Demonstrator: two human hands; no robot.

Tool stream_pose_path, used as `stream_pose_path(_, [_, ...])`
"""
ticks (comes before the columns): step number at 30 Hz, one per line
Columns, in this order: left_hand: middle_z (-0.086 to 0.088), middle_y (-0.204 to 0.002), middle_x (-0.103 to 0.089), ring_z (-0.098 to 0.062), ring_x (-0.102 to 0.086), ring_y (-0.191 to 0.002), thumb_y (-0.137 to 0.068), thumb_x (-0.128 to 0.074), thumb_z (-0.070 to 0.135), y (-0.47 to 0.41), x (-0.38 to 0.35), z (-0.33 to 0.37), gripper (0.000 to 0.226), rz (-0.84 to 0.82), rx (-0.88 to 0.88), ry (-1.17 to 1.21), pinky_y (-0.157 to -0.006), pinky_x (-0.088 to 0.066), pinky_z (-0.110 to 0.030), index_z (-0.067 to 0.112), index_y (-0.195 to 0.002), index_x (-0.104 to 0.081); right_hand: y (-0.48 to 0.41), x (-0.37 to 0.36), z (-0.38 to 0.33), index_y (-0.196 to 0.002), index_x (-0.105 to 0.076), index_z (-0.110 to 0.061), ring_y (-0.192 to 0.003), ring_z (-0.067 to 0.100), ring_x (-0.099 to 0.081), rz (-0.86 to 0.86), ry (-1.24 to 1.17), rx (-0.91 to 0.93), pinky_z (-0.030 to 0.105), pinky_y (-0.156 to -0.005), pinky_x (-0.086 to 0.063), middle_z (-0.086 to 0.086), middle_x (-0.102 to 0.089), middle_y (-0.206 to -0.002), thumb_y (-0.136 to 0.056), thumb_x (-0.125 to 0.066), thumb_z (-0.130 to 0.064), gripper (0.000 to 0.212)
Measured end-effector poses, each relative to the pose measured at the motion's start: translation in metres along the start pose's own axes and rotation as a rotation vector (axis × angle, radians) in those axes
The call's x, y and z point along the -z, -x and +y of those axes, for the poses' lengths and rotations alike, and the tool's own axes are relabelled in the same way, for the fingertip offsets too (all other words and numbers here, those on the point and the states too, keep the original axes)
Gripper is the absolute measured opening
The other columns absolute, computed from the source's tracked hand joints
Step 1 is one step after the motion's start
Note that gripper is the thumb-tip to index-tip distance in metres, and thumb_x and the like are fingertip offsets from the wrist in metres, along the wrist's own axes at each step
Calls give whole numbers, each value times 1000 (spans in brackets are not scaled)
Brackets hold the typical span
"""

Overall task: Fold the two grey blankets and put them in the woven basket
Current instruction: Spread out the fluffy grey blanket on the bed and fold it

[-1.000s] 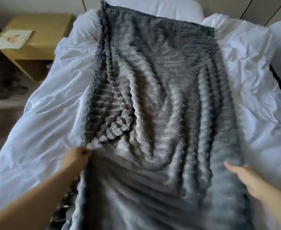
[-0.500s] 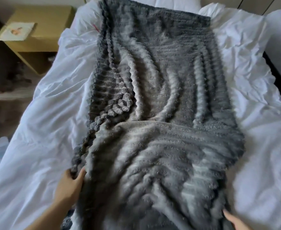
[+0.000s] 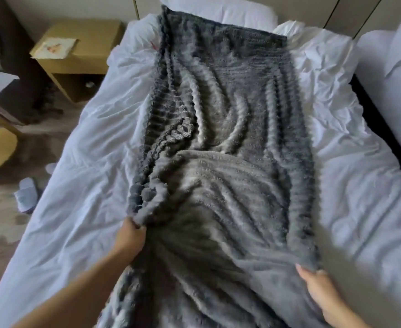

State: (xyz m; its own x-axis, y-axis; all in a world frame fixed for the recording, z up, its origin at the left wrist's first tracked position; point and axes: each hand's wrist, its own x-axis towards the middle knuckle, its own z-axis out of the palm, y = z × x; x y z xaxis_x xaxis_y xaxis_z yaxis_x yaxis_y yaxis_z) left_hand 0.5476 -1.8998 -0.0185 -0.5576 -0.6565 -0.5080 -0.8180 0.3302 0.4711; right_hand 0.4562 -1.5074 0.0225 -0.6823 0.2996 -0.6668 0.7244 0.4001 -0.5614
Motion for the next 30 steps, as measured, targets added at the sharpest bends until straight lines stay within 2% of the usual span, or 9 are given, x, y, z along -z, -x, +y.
stream_pose_path(5, [-7,-100,-61,-28,-59,-101,-84,-51,10,-42,96,164,24,333,-305,548,-77,-46,-31,13,-108,-52,-7,33,-185,-93,-54,-26,-43,-3,-54,178,-360,340,6,-47,-41,-22,-57,-46,-98,-50,-34,10])
stream_pose_path(7, [-3,-122,-56,-19,-55,-110,-88,-58,21,-53,122,191,46,338,-349,555,-86,-43,-24,15,-131,-44,-24,38,-226,-119,-57,-26,-72,-6,-62,65,-426,414,12,-79,-49,-22,-67,-81,-97,-45,-48,33])
stream_pose_path(9, [-7,-126,-54,-23,-54,-111,-90,-60,36,-55,129,183,51,295,-311,400,-83,-41,-23,14,-131,-40,-39,39,-233,-143,-42,-23,-119,16,-53,-23,-402,371,44,-105,-41,-6,-53,-131,-93,-47,-56,60])
stream_pose_path(13, [-20,-122,-58,-36,-56,-113,-88,-63,42,-39,104,97,62,148,-166,118,-92,-44,-37,2,-131,-46,-35,37,-152,-151,-20,-15,-137,28,-36,101,7,300,41,-108,-29,7,-32,-153,-83,-63,-57,91])
stream_pose_path(16, [-19,-94,-66,-30,-62,-81,-85,-65,46,-26,73,11,51,-101,36,60,-70,-46,-37,5,-112,-57,-30,32,-54,-133,-45,-7,-120,32,-47,-18,231,170,38,-97,-34,13,-54,-118,-85,-53,-60,72])
stream_pose_path(19, [-14,-86,-69,-30,-65,-86,-77,-73,49,-6,39,-70,41,-172,148,-91,-76,-48,-35,9,-85,-67,-29,25,49,-119,-55,-4,-116,36,-51,-69,293,-25,41,-99,-37,18,-56,-126,-88,-64,-42,50])
stream_pose_path(23, [-21,-121,-59,-39,-56,-107,-60,-80,60,26,14,-151,90,50,309,-179,-89,-49,-43,7,-126,-48,-3,14,153,-121,-59,0,-120,35,-52,-26,198,-170,49,-109,-36,21,-59,-129,-84,-73,-24,46])
stream_pose_path(26, [-13,-81,-63,-26,-54,-67,-66,-82,50,53,3,-174,52,-71,316,-152,-58,-43,-31,8,-89,-58,28,-6,197,-138,-47,-1,-131,32,-43,-69,115,-281,43,-109,-33,16,-46,-143,-81,-73,-3,63])
stream_pose_path(30, [-13,-78,-60,-24,-54,-68,-82,-71,33,59,3,-126,27,-246,200,-177,-57,-36,-28,10,-73,-60,46,-21,161,-121,-55,6,-114,34,-58,-191,163,-257,37,-89,-46,21,-59,-125,-83,-74,-17,49])
